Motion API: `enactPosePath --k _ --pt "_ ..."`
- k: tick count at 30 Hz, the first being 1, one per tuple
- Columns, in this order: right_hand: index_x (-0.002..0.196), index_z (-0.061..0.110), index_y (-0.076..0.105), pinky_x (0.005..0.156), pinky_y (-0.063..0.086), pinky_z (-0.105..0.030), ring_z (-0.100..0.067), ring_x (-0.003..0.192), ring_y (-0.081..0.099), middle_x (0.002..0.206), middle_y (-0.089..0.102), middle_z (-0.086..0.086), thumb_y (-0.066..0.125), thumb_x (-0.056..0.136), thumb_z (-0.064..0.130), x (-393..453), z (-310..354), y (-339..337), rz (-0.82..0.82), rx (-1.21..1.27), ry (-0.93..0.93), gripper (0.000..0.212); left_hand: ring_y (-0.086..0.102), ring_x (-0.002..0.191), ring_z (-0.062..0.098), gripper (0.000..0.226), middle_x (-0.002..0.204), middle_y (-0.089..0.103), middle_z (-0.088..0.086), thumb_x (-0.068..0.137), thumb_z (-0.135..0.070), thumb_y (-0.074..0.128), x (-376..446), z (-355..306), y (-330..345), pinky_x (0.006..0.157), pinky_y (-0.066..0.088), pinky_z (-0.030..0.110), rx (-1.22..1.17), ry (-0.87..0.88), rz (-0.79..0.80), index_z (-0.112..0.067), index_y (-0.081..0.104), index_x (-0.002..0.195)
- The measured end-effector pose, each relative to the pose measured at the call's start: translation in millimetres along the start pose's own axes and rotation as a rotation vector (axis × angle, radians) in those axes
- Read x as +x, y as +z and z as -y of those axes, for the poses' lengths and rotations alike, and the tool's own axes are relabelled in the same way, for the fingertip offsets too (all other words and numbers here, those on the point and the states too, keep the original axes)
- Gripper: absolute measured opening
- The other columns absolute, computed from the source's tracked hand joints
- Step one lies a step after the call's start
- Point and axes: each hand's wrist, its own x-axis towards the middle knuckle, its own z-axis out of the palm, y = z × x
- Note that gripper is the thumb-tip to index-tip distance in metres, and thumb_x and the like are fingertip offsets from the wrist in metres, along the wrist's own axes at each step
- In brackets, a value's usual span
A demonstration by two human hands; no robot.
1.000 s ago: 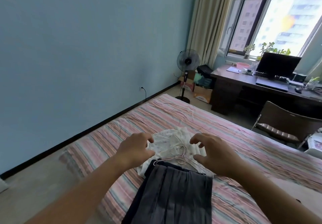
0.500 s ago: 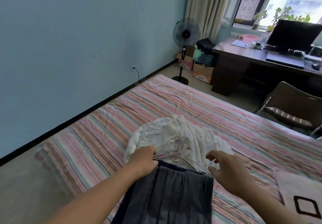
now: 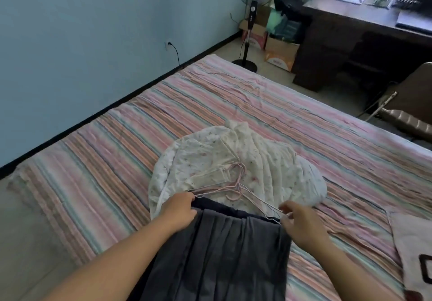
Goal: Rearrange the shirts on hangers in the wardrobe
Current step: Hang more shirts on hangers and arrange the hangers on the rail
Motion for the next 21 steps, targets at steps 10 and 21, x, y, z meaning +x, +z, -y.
enactPosePath --k 10,21 --pt "0.148 0.022 0.04 0.104 0.042 -0.035 -0.025 0.131 0.048 0.146 0.05 -0.003 0.062 0.088 0.022 91.0 -47.1 90.4 0.161 -0.137 0.026 0.064 0.057 0.107 0.026 0.035 0.121 0.057 0.005 0.089 -0.015 0.057 82.1 31.3 67.0 0.088 0.051 0.04 0.12 0.007 0.01 -0.017 0.053 0.124" --pt "0.095 0.015 0.065 0.078 0.05 -0.038 -0.027 0.09 0.061 0.099 0.068 -0.005 0.059 0.094 0.015 122.5 -54.3 121.2 -0.035 -0.055 0.131 0.007 0.045 0.121 0.025 0.061 0.133 0.048 0.005 0.09 -0.028 0.064 109.7 42.7 117.4 0.095 0.042 0.034 0.245 0.021 -0.113 -0.022 0.036 0.143"
